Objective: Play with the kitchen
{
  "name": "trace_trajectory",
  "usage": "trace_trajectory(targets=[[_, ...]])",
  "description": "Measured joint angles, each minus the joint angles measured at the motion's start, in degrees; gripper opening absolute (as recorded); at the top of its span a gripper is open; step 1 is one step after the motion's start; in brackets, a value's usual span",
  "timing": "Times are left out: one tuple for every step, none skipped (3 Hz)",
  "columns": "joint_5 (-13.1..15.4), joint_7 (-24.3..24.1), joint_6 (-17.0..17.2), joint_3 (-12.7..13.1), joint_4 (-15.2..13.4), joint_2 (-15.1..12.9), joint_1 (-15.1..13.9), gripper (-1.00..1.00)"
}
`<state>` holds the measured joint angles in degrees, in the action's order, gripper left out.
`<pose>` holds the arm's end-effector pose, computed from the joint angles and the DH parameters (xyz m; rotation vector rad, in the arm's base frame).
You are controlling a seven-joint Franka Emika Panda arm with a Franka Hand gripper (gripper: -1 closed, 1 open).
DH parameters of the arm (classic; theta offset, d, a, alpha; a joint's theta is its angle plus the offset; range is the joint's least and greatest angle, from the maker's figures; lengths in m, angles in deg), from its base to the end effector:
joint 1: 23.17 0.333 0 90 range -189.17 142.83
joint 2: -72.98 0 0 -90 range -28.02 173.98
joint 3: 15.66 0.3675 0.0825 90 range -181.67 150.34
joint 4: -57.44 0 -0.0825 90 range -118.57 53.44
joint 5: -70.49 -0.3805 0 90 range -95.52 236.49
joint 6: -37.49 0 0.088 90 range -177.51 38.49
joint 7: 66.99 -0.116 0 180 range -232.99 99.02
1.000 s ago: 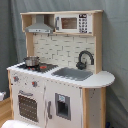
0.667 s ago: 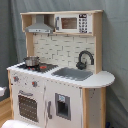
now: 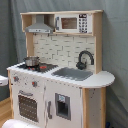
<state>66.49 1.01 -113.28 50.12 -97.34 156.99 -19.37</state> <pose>0.0561 0.3677 0.4904 0.7295 1.6220 0.6419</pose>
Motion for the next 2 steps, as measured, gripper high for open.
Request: trace_trajectory(targets=[[-0.05,3.40,-2.90,-2.04,-0.06,-0.67,-2.99,1.00],[-0.16,7.28,-5.38,-3.42,-0.03,-1.29,-6.10,1.00]])
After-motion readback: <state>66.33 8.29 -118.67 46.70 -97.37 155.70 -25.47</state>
